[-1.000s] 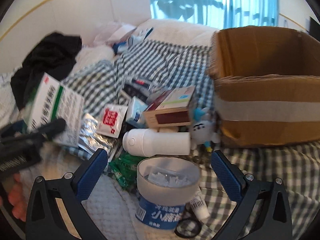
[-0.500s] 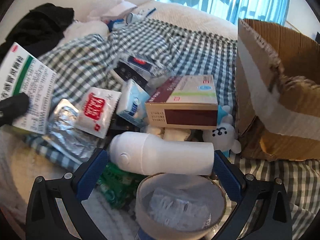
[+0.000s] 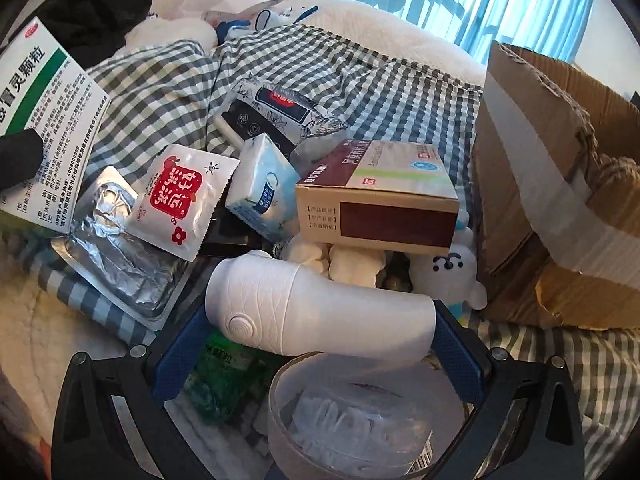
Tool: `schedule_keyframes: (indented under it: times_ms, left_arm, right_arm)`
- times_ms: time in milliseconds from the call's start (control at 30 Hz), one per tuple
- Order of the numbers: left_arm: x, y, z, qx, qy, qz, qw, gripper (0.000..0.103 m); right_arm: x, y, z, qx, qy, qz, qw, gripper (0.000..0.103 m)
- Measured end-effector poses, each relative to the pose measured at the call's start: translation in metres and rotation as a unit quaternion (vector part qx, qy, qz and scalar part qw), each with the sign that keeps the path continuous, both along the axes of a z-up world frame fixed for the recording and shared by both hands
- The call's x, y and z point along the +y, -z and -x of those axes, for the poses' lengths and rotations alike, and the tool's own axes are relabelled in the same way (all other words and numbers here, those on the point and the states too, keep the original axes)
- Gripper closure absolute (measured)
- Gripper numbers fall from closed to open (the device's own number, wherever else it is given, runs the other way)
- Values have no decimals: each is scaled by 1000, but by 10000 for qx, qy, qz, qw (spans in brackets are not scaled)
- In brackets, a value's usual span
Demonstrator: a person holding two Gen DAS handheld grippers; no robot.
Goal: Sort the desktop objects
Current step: 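Grasp and lift the green printed box with the left tool while the right tool lifts the white bottle, then carry both items over the cardboard box and open both tools to drop them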
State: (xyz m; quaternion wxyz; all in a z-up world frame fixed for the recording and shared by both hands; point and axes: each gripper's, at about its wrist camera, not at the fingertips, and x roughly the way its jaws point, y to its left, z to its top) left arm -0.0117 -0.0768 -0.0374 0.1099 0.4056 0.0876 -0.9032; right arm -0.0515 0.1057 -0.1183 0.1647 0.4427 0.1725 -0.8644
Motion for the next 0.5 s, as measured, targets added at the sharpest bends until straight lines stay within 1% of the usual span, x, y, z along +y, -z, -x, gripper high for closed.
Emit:
schedule_keyframes:
  times_ms: [100, 200, 333, 500]
  left_arm:
    - [-1, -1, -1, 43, -30, -38, 10000, 6]
    - [-1, -2, -2, 90, -55, -19, 9999, 6]
    - [0, -3, -3, 173, -84, 51, 9998, 6]
    - [1, -7, -7, 327, -96, 108, 9994, 6]
  right_arm:
    - [1, -4, -1, 46, 10, 54, 10000, 0]
    - [2, -14, -5, 207, -4, 68, 9998, 0]
    - [6, -30, -12, 280, -3, 310, 9991, 1]
    - [8, -50, -20, 471, -33, 404, 9981, 1]
